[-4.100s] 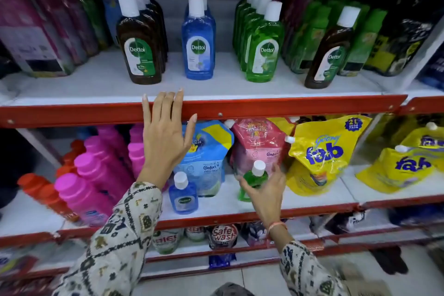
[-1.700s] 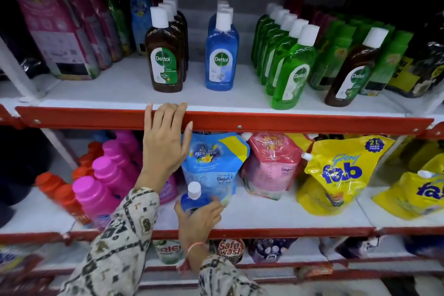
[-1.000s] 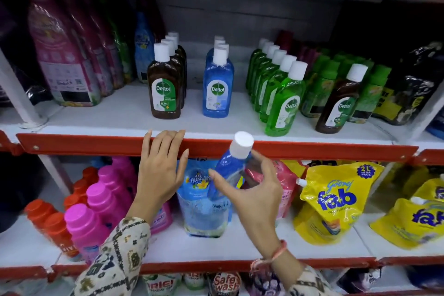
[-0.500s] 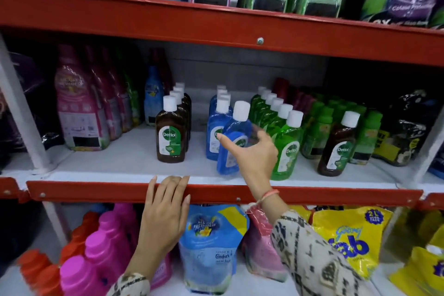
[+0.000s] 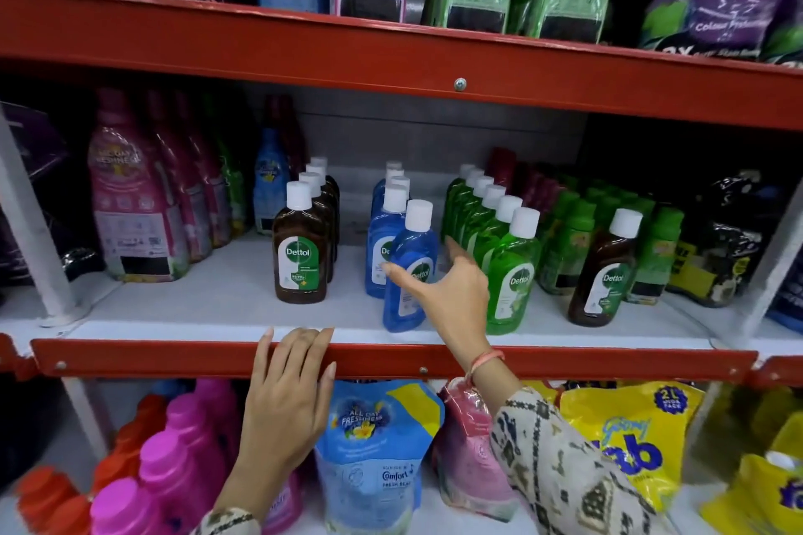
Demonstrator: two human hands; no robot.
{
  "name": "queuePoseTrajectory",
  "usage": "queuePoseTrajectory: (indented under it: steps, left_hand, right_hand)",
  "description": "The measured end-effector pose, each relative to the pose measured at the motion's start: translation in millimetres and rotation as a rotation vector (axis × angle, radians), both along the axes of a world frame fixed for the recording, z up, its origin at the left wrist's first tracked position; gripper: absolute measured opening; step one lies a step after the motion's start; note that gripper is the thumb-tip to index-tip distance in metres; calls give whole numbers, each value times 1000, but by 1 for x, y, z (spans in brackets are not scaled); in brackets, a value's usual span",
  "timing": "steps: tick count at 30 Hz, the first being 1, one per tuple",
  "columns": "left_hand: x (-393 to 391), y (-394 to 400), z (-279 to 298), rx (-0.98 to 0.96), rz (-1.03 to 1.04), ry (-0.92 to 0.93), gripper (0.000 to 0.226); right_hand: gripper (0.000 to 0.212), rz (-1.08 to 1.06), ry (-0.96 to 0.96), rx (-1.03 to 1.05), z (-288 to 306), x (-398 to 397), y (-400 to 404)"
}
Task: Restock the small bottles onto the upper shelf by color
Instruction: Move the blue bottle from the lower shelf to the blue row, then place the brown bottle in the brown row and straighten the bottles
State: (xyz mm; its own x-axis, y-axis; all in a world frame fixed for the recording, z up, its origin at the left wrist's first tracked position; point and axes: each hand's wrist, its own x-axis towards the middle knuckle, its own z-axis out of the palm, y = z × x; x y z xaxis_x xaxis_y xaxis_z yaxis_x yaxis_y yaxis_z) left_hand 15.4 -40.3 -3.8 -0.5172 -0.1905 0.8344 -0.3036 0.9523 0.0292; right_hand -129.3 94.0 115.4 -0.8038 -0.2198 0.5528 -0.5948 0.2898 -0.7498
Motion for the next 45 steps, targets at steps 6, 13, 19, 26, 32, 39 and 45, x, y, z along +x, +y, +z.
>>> queuePoseTrajectory:
  steps: [6, 13, 19, 26, 32, 39, 45]
  left_hand:
    - [-2, 2, -1, 7, 9, 31, 42]
    - [-4, 6, -3, 56, 21, 48, 43]
    - [-2, 9, -2, 75, 31, 21, 46]
    - [-3, 12, -1, 101, 56, -2, 48]
    - [-2, 13, 3, 98, 58, -39, 49]
    - [14, -3, 6, 146, 104, -39, 56]
    - [33, -27, 4, 115, 67, -87, 52]
  right_hand:
    - [46, -86, 100, -246, 0, -5, 61]
    - [59, -464, -19, -185, -20, -85, 122]
    - [98, -511, -241, -25, -21, -132, 143]
    - [74, -533, -240, -119, -16, -122, 147]
    - [84, -378, -122, -140, 0, -47, 130]
    - [75, 79, -161, -263, 24, 47, 63]
    - [80, 200, -183, -132, 19, 80, -21]
